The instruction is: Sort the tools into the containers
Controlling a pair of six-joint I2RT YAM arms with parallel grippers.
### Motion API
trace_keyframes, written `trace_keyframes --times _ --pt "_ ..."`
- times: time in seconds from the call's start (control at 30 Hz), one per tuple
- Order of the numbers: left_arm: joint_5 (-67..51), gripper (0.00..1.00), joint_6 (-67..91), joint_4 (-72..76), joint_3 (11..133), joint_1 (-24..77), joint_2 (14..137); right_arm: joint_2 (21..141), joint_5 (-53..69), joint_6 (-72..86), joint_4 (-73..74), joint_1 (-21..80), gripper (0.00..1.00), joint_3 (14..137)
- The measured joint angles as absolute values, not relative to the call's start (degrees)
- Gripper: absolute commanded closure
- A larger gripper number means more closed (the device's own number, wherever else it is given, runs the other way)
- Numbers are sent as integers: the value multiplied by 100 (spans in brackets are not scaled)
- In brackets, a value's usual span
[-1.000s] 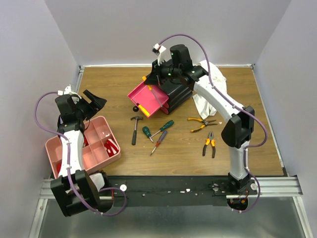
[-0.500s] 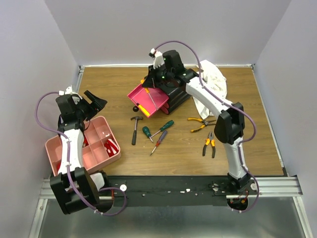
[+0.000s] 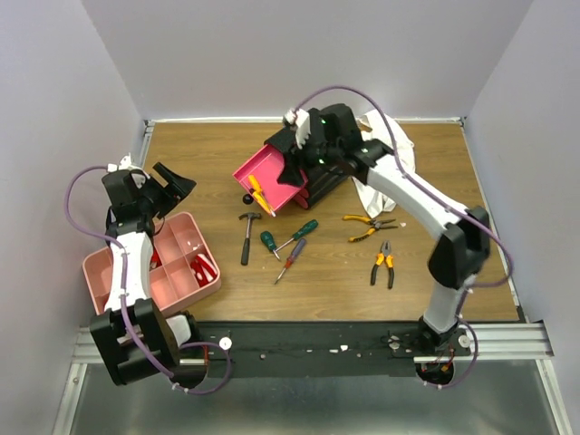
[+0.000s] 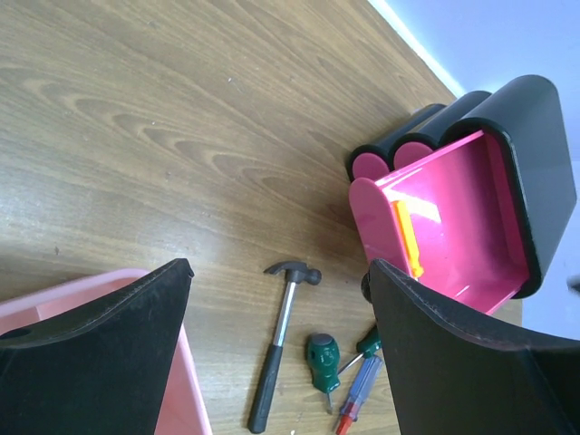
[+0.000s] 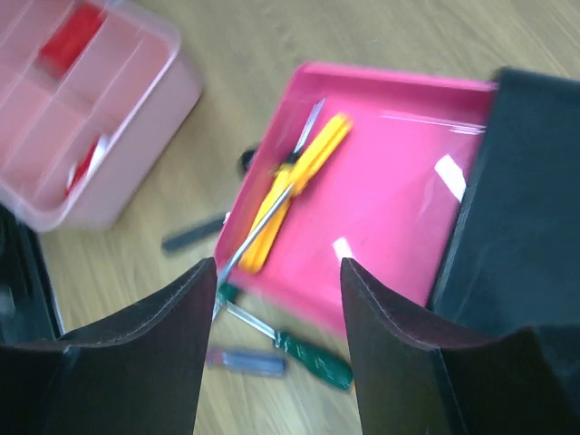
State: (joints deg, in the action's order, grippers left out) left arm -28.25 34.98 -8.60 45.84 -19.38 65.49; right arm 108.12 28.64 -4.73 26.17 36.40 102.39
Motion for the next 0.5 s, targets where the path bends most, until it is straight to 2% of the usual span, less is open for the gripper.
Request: trace_keyframes --times 0.1,0.23,0.43,0.47,0.5 --pt "-2877 11 3575 -760 4624 -1933 6584 10014 3402 -1586 2856 3638 36 9334" --pt "-2930 11 3634 -655 4628 -1883 6584 9555 4110 -3065 3328 3640 37 8460" --pt "-2965 11 3636 -639 4628 -1822 6569 9933 4475 -3723 3667 3710 54 8243" --pt "-2965 11 3636 -637 4628 -1817 6558 9992 4488 -3721 3671 3721 62 8283" --pt "-2965 11 3636 -639 4628 -1817 6547 10082 4506 -3719 3675 3747 65 8366"
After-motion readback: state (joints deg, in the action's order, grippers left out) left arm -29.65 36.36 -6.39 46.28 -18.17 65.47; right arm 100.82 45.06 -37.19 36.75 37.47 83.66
